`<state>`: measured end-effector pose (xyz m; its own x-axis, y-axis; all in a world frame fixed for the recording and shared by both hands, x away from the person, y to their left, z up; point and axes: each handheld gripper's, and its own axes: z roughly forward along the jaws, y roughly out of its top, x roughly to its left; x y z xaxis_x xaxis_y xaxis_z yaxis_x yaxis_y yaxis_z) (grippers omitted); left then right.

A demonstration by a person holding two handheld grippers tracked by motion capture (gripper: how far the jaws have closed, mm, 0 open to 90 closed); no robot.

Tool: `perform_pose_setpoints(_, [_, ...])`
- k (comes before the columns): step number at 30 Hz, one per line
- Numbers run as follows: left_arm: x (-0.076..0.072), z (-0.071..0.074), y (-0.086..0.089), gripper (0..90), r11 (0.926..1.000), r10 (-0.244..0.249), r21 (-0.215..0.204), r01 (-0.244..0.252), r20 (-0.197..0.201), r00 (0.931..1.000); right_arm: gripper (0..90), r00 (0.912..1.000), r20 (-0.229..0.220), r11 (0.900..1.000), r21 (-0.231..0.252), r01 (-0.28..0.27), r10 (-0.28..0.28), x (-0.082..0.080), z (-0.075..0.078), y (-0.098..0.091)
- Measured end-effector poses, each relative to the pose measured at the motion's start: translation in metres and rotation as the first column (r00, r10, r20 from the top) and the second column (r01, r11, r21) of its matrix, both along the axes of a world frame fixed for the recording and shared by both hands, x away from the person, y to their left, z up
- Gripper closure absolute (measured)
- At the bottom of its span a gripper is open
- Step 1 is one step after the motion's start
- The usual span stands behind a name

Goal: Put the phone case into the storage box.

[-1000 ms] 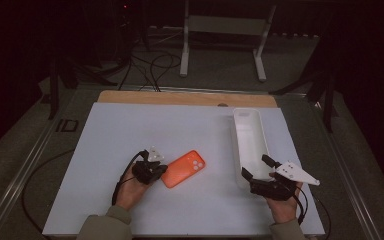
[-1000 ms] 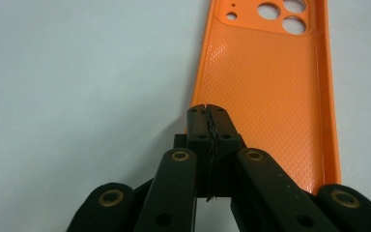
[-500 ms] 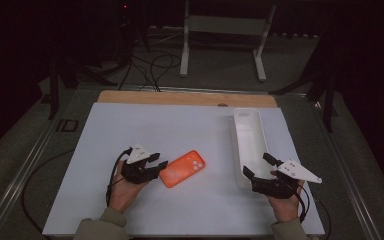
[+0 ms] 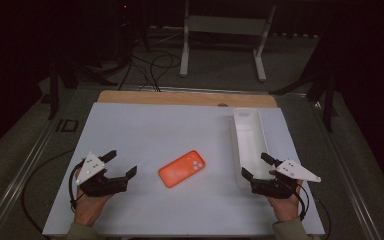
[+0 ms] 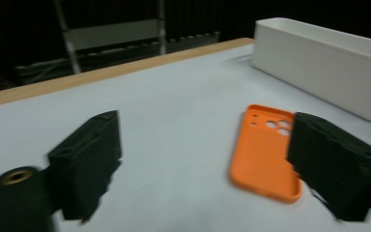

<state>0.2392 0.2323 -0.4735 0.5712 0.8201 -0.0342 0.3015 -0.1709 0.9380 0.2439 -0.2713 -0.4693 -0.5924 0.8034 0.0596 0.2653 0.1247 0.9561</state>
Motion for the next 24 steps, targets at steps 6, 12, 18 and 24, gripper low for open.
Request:
perform_pose_setpoints(6, [-0.010,-0.001,0.022,0.2,0.9983,0.031,-0.051,-0.029,0.035,0.9989,9.2,1.0000,0.002,0.9999,0.010,-0.007,0.007,-0.002,-0.003,0.002])
perform_pose_setpoints(12, [-0.013,-0.001,0.035,0.2,0.9948,0.039,-0.095,-0.035,0.037,0.9986,9.1,0.9998,0.010,0.9997,0.014,-0.018,0.018,-0.005,-0.007,0.004])
perform_pose_setpoints(18, [-0.012,0.002,0.035,0.2,0.9966,0.019,-0.081,-0.016,0.033,0.9993,9.1,0.9991,0.038,0.9997,0.008,-0.022,0.021,-0.009,-0.008,0.006])
perform_pose_setpoints(24, [-0.011,0.006,0.034,0.2,0.9975,0.013,-0.070,-0.011,0.022,0.9997,9.1,0.9993,0.032,0.9997,-0.009,-0.021,0.021,-0.009,-0.011,0.007])
